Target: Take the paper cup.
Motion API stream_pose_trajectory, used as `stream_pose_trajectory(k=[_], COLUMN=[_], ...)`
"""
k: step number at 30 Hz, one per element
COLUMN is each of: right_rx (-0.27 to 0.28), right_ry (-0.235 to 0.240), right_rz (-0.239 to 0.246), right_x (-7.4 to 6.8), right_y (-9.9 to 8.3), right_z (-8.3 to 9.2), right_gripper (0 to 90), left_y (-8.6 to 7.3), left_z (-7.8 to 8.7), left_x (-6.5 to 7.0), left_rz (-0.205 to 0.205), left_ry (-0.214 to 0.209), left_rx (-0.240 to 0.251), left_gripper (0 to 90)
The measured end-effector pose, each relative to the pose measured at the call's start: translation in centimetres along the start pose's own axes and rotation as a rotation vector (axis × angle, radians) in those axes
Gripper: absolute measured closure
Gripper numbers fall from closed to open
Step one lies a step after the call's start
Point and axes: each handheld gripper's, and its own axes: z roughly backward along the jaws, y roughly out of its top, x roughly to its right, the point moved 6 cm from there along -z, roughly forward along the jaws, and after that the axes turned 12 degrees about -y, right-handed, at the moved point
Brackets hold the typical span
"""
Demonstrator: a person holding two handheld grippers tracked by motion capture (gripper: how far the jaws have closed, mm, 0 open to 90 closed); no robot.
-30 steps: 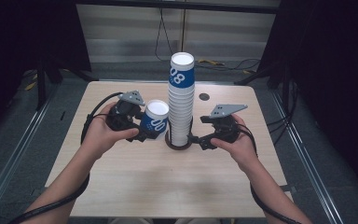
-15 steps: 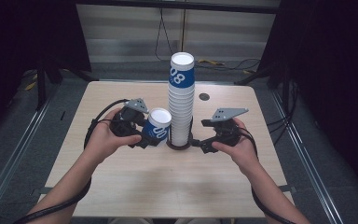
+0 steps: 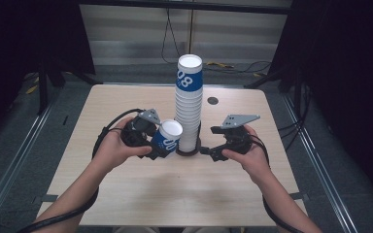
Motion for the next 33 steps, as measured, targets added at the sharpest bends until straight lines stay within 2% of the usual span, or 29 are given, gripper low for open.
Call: stream_pose_trajectory(k=[5,7,8,9,14,22,24,33], right_rx=[-0.001,0.002,0.002,-0.001,0.003,0.003,0.004,-0.002], right_ry=[0.003,0.007,0.005,0.006,0.012,0.012,0.017,0.024], right_rz=[-0.006,-0.008,-0.007,-0.007,-0.011,-0.016,-0.018,-0.014], right_x=[0.0,-0.1,-0.1,-0.1,-0.2,-0.3,-0.3,-0.6], right_y=[-0.2,-0.3,-0.3,-0.4,-0.5,-0.8,-0.9,-1.1], right_z=[0.0,-0.1,-0.1,-0.1,-0.1,-0.2,-0.2,-0.3], right_gripper=[13.1,13.1,13.1,13.1,13.1,13.1,13.1,13.1], left_y=[-0.2,-0.2,-0.3,-0.3,-0.4,-0.6,-0.8,-1.0], left_z=[-0.8,-1.1,-1.2,-1.4,-1.8,-2.4,-2.6,-3.7], left_x=[0.2,0.3,0.2,0.3,0.3,0.3,0.3,0.4], left_rz=[-0.001,0.007,-0.012,0.008,-0.006,-0.005,-0.010,-0.012], left_ry=[-0.001,-0.005,-0.005,-0.003,-0.007,-0.008,-0.009,-0.015], left_rx=[-0.026,-0.020,-0.045,-0.030,-0.059,-0.074,-0.101,-0.133], left_gripper=[25.6,25.5,25.5,25.6,25.9,26.0,26.0,26.1])
